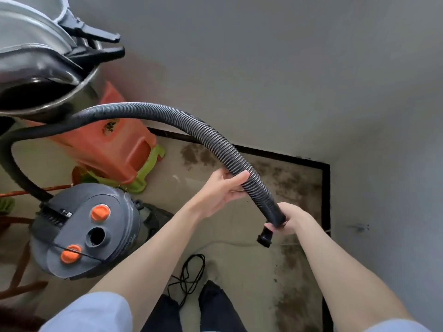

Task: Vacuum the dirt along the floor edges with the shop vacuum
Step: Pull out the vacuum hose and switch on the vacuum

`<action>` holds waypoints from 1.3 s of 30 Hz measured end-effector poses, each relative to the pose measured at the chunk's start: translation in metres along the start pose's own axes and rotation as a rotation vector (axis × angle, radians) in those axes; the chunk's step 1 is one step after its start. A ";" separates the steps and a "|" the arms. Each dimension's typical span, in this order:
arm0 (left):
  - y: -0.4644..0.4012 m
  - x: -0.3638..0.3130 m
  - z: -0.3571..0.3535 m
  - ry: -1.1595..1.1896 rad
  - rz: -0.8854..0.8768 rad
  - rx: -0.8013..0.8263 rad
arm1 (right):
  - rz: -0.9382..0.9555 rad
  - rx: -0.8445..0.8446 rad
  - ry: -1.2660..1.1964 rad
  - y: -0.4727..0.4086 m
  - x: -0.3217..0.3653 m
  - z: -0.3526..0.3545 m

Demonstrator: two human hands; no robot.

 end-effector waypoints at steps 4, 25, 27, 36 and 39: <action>-0.005 0.008 -0.006 0.067 0.027 -0.002 | 0.034 -0.052 -0.278 -0.030 0.006 0.025; -0.049 -0.059 -0.040 -1.288 -0.087 -0.176 | 0.598 -0.360 -0.459 0.013 0.053 0.044; -0.070 -0.041 -0.052 -1.170 0.064 -0.047 | 0.686 -0.383 -0.385 0.032 0.056 0.041; -0.144 0.009 -0.107 -0.487 0.333 0.080 | 1.014 -0.481 -0.230 0.078 0.064 0.048; -0.157 0.005 -0.130 -0.437 0.258 0.076 | 1.046 -0.460 -0.258 0.080 0.064 0.061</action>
Point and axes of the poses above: each hand's wrist, its own y-axis away from the middle knuckle, its own z-axis out of the back of the hand, x = y × z, the point moved 5 cm from there along -y, towards the middle knuckle, and after that the axes turned 4 degrees about -z, right-handed, at the moved point
